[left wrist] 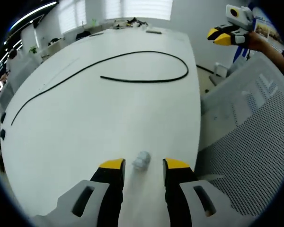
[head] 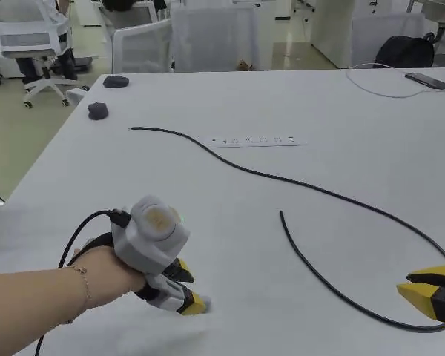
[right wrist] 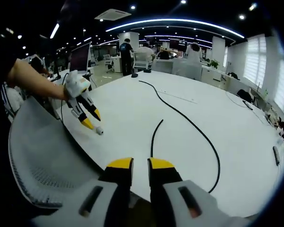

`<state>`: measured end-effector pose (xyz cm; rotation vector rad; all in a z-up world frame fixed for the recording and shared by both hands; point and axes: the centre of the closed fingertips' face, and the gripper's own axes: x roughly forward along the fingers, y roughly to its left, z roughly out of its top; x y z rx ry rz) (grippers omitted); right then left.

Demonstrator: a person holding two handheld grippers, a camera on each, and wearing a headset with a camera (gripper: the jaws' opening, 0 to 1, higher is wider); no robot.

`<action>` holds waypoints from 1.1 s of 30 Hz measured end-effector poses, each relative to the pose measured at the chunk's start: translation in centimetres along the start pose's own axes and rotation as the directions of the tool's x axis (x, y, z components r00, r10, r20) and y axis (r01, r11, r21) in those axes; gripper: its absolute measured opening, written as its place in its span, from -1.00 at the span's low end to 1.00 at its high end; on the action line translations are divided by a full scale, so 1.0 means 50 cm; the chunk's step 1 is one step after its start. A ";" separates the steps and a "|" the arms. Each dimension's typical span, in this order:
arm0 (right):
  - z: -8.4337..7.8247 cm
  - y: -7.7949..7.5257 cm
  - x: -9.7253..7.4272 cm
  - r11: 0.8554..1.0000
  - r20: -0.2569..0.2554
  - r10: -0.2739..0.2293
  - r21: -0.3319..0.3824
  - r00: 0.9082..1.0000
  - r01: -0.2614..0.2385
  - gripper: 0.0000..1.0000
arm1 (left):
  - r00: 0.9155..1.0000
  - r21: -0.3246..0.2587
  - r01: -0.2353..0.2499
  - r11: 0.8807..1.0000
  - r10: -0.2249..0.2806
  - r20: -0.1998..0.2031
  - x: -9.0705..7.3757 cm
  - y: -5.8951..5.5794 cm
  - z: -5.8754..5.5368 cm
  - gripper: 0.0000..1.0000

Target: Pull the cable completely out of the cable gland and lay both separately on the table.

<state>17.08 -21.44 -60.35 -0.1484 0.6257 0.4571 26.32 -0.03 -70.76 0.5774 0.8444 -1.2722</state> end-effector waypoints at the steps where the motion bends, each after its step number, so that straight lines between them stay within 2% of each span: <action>1: 0.003 0.005 0.004 1.000 -0.005 0.010 -0.005 1.000 -0.010 -0.77 | 1.000 -0.002 0.000 1.000 0.000 0.007 -0.013 -0.007 0.004 -0.30; 3: 0.009 0.018 0.014 0.999 -0.026 0.043 -0.016 0.999 -0.043 -0.74 | 0.999 0.003 -0.012 1.000 0.012 0.036 -0.052 -0.024 0.021 -0.27; 4: 0.011 0.026 0.018 0.998 -0.032 0.063 -0.013 0.998 -0.063 -0.69 | 0.997 0.007 -0.028 1.000 0.027 0.066 -0.078 -0.032 0.037 -0.27; 6: 0.021 0.041 0.029 0.996 -0.029 0.089 -0.018 0.996 -0.090 -0.61 | 0.994 -0.005 -0.016 1.000 0.016 0.104 -0.115 -0.055 0.059 -0.32; 8: 0.025 0.055 0.037 0.993 -0.048 0.106 -0.050 0.993 -0.108 -0.64 | 0.985 0.021 -0.054 0.998 0.050 0.162 -0.164 -0.071 0.087 -0.36; 10: 0.029 0.072 0.043 0.989 -0.056 0.135 -0.054 0.989 -0.138 -0.62 | 0.970 0.022 -0.076 0.997 0.069 0.234 -0.206 -0.084 0.110 -0.35; 11: 0.030 0.079 0.046 0.987 -0.062 0.146 -0.058 0.987 -0.150 -0.62 | 0.956 0.010 -0.088 0.996 0.082 0.281 -0.235 -0.093 0.122 -0.36; 12: 0.029 0.089 0.049 0.981 -0.079 0.160 -0.094 0.984 -0.167 -0.61 | 0.945 -0.004 -0.105 0.994 0.101 0.310 -0.254 -0.095 0.127 -0.39; 13: 0.028 0.095 0.050 0.973 -0.097 0.165 -0.148 0.982 -0.178 -0.57 | 0.934 -0.060 -0.116 0.991 0.130 0.332 -0.279 -0.098 0.127 -0.40; 14: 0.026 0.102 0.051 0.968 -0.114 0.162 -0.176 0.980 -0.180 -0.51 | 0.920 -0.082 -0.137 0.987 0.158 0.358 -0.296 -0.096 0.129 -0.41; 15: 0.024 0.109 0.053 0.965 -0.128 0.164 -0.187 0.978 -0.186 -0.48 | 0.898 -0.118 -0.177 0.977 0.210 0.386 -0.319 -0.088 0.123 -0.40; 16: 0.024 0.124 0.054 0.966 -0.130 0.184 -0.162 0.974 -0.204 -0.47 | 0.888 -0.148 -0.192 0.970 0.236 0.395 -0.331 -0.083 0.115 -0.40; 17: 0.024 0.132 0.053 0.965 -0.129 0.196 -0.150 0.972 -0.215 -0.49 | 0.874 -0.212 -0.207 0.955 0.278 0.399 -0.344 -0.075 0.098 -0.40; 19: 0.026 0.146 0.051 0.963 -0.125 0.221 -0.129 0.967 -0.236 -0.48 | 0.862 -0.254 -0.243 0.936 0.329 0.386 -0.359 -0.063 0.070 -0.38; 20: 0.025 0.149 0.050 0.963 -0.127 0.223 -0.125 0.966 -0.239 -0.48 | 0.857 -0.273 -0.283 0.919 0.370 0.358 -0.370 -0.054 0.045 -0.38; 21: 0.024 0.150 0.049 0.963 -0.130 0.224 -0.120 0.966 -0.240 -0.48 | 0.855 -0.287 -0.306 0.908 0.395 0.337 -0.377 -0.049 0.028 -0.38; 22: 0.022 0.154 0.046 0.964 -0.128 0.236 -0.090 0.963 -0.248 -0.47 | 0.846 -0.305 -0.336 0.891 0.428 0.319 -0.387 -0.040 0.007 -0.39; 23: 0.024 0.162 0.043 0.964 -0.113 0.256 -0.043 0.960 -0.262 -0.47 | 0.832 -0.322 -0.355 0.878 0.454 0.319 -0.394 -0.034 -0.002 -0.41; 24: 0.032 0.169 0.040 0.960 -0.073 0.278 0.027 0.958 -0.277 -0.46 | 0.814 -0.360 -0.371 0.856 0.486 0.318 -0.403 -0.025 -0.016 -0.42; 25: 0.035 0.168 0.039 0.960 -0.055 0.278 0.052 0.959 -0.275 -0.45 | 0.806 -0.385 -0.376 0.843 0.503 0.313 -0.408 -0.021 -0.026 -0.41; 27: 0.029 0.159 0.038 0.962 -0.052 0.260 0.094 0.964 -0.255 -0.43 | 0.792 -0.440 -0.383 0.812 0.534 0.297 -0.415 -0.014 -0.050 -0.37; 28: 0.023 0.153 0.039 0.965 -0.060 0.249 0.105 0.967 -0.242 -0.41 | 0.785 -0.450 -0.388 0.804 0.544 0.296 -0.418 -0.012 -0.059 -0.36; 29: 0.015 0.147 0.040 0.967 -0.071 0.232 0.130 0.970 -0.221 -0.39 | 0.786 -0.454 -0.388 0.802 0.545 0.291 -0.418 -0.013 -0.064 -0.35; 30: 0.011 0.144 0.040 0.966 -0.078 0.224 0.146 0.971 -0.212 -0.38 | 0.783 -0.471 -0.393 0.790 0.556 0.280 -0.420 -0.013 -0.075 -0.33; 32: 0.004 0.141 0.041 0.966 -0.087 0.217 0.164 0.972 -0.201 -0.36 | 0.776 -0.485 -0.399 0.778 0.568 0.273 -0.420 -0.013 -0.085 -0.30; 33: 0.004 0.142 0.041 0.965 -0.086 0.214 0.173 0.973 -0.197 -0.34 | 0.772 -0.499 -0.400 0.769 0.576 0.268 -0.418 -0.015 -0.093 -0.25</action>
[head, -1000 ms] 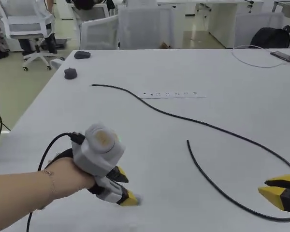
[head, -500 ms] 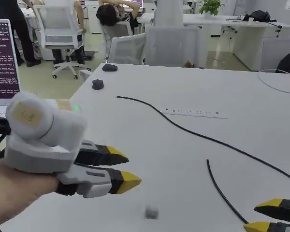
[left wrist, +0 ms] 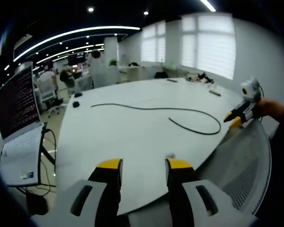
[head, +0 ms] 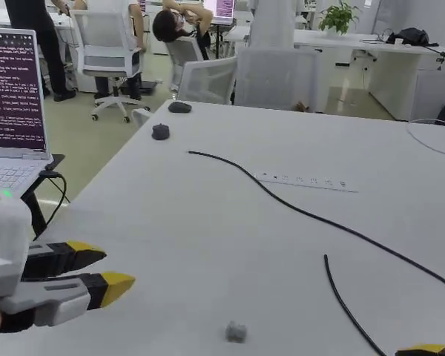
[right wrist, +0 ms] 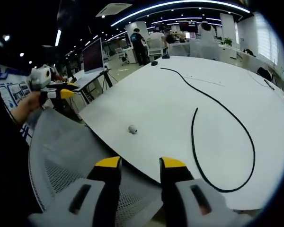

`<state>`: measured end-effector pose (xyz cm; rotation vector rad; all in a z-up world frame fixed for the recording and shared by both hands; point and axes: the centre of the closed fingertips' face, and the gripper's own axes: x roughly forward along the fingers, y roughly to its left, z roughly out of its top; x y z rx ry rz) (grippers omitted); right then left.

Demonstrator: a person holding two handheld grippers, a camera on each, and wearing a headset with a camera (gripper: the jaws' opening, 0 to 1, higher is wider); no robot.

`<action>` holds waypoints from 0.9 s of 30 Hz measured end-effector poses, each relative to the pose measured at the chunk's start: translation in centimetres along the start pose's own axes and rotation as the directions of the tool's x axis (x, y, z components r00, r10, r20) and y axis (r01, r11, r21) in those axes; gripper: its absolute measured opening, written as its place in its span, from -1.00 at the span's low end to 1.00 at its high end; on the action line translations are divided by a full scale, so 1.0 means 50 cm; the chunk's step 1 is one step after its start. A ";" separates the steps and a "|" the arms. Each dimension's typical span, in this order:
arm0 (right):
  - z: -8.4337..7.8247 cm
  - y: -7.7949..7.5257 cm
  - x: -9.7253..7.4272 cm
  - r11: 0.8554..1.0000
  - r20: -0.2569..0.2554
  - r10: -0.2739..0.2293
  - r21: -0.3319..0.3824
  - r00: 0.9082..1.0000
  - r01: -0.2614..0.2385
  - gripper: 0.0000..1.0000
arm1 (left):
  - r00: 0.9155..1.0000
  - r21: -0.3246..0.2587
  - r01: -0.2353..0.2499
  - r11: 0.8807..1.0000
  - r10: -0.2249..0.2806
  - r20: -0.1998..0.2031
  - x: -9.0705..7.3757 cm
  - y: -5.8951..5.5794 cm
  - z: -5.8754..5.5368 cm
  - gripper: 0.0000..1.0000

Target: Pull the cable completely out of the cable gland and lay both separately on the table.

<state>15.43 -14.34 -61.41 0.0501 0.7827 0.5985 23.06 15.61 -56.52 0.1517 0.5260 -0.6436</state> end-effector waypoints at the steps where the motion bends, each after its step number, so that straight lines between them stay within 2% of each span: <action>1: 0.000 0.000 0.000 1.000 -0.001 -0.002 0.006 1.000 0.002 -0.33 | 1.000 -0.009 -0.005 1.000 0.005 -0.001 0.000 0.001 -0.006 -0.22; 5: -0.002 0.002 0.002 1.000 -0.002 -0.011 0.026 1.000 0.011 -0.28 | 1.000 -0.039 -0.002 0.999 0.001 -0.029 0.006 -0.013 -0.042 -0.15; 9: -0.010 0.006 0.007 0.999 -0.020 -0.005 0.032 1.000 0.006 -0.26 | 0.999 -0.073 0.032 0.997 -0.035 -0.035 0.016 -0.026 -0.070 -0.17; 11: -0.012 0.007 0.009 1.000 -0.031 -0.004 0.031 1.000 0.005 -0.26 | 0.998 -0.081 0.030 0.996 -0.035 -0.061 0.021 -0.026 -0.084 -0.17; 16: -0.010 0.014 0.010 1.000 -0.041 0.002 0.023 0.999 -0.001 -0.26 | 0.998 -0.092 0.044 0.995 -0.049 -0.049 0.022 -0.030 -0.077 -0.18; 23: -0.012 0.015 0.009 1.000 -0.061 -0.002 0.014 0.998 0.003 -0.27 | 0.997 -0.077 0.056 0.995 -0.059 -0.044 0.025 -0.034 -0.070 -0.21; 27: -0.013 0.017 0.011 1.000 -0.064 0.010 0.020 0.998 -0.008 -0.26 | 0.995 -0.077 0.067 0.995 -0.072 -0.068 0.028 -0.039 -0.079 -0.22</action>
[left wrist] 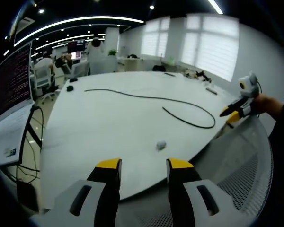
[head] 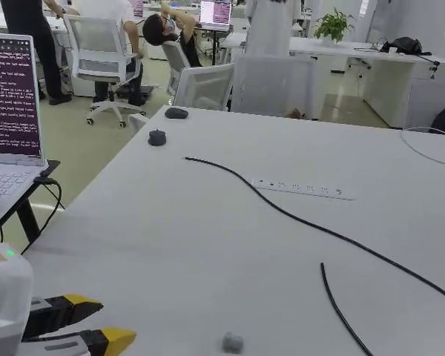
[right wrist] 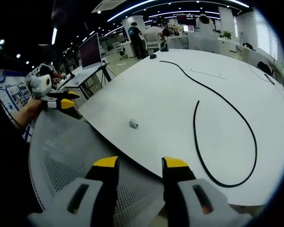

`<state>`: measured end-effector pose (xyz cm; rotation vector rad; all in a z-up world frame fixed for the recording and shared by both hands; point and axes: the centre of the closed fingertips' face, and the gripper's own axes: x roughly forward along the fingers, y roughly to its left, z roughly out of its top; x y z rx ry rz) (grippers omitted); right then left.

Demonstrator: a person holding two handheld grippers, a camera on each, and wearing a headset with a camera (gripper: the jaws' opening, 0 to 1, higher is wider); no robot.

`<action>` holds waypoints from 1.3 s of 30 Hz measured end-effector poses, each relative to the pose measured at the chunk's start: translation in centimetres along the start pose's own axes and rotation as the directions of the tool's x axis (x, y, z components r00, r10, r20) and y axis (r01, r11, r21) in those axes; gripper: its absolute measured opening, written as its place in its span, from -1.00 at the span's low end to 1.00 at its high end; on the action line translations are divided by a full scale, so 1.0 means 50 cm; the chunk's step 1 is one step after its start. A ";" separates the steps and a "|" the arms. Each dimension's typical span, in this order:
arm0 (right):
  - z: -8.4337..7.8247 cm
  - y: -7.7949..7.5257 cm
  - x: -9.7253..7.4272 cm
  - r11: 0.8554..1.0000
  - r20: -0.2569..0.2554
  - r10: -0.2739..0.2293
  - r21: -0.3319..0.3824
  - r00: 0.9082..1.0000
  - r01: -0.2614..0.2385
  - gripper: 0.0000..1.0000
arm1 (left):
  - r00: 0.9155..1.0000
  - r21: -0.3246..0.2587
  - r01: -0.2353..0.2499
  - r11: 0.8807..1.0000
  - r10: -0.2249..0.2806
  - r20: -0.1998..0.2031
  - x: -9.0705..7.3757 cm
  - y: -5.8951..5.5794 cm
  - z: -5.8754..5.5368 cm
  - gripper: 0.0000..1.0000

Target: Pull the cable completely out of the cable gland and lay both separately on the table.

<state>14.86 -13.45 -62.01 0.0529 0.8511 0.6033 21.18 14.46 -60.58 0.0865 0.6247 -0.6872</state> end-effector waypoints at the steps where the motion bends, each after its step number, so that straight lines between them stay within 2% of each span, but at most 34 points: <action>1: -0.001 0.000 0.001 1.000 -0.003 0.003 0.001 1.000 -0.003 -0.26 | 1.000 0.000 0.001 1.000 -0.001 -0.004 0.001 -0.001 -0.001 -0.23; 8: -0.011 0.003 0.005 1.000 -0.033 0.018 -0.005 0.999 -0.018 -0.26 | 1.000 0.000 0.016 1.000 -0.016 -0.004 0.007 -0.005 0.002 -0.24; 12: -0.021 0.005 0.012 1.000 -0.061 0.021 -0.011 0.998 -0.022 -0.26 | 1.000 0.001 0.007 1.000 -0.007 -0.005 0.007 0.001 -0.002 -0.25; 22: -0.029 0.008 0.015 1.000 -0.070 0.030 -0.005 0.997 -0.031 -0.26 | 1.000 -0.001 0.016 1.000 -0.016 -0.011 0.011 0.000 -0.004 -0.25; 39: -0.044 0.012 0.017 0.999 -0.098 0.029 -0.017 0.995 -0.031 -0.26 | 1.000 0.028 0.025 0.999 -0.024 -0.020 0.015 -0.012 -0.003 -0.29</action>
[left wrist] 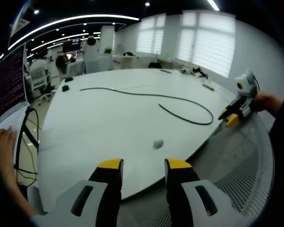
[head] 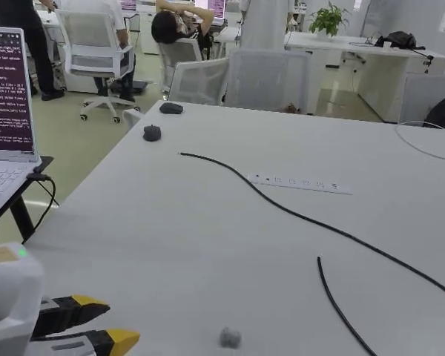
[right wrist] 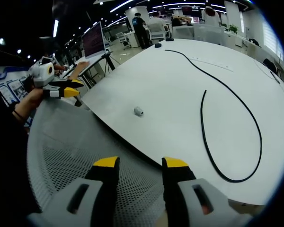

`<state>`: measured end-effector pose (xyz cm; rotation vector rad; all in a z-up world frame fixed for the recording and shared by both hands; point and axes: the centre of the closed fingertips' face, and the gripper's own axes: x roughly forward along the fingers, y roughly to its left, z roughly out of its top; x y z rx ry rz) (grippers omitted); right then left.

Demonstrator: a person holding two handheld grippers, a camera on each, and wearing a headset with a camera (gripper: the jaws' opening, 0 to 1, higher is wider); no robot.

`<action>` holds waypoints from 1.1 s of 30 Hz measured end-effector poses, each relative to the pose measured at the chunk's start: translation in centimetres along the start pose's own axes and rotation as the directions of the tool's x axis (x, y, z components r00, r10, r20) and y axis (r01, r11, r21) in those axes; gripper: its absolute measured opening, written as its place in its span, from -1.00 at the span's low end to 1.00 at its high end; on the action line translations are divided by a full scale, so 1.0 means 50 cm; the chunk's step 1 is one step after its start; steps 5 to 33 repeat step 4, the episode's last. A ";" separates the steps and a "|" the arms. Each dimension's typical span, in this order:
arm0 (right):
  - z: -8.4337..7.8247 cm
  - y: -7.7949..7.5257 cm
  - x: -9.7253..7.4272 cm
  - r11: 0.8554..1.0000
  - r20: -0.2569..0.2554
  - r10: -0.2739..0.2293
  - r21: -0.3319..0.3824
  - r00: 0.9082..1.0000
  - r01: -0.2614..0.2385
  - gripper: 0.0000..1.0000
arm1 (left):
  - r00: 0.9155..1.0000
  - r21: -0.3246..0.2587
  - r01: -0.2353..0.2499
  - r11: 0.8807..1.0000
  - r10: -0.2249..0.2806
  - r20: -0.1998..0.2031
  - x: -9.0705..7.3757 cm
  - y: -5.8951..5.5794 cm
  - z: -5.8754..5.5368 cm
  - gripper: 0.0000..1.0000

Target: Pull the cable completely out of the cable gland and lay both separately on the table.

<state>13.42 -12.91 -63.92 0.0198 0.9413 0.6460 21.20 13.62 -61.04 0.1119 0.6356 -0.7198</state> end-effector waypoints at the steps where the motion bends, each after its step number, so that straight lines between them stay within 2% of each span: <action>1: 0.000 0.001 0.000 1.000 -0.001 0.001 0.001 1.000 -0.001 -0.26 | 1.000 0.002 0.001 1.000 -0.001 -0.001 0.000 0.000 -0.001 -0.29; 33: -0.002 0.001 -0.002 1.000 -0.001 0.001 -0.001 1.000 -0.001 -0.26 | 1.000 0.002 0.001 1.000 -0.001 -0.003 0.000 0.000 -0.001 -0.30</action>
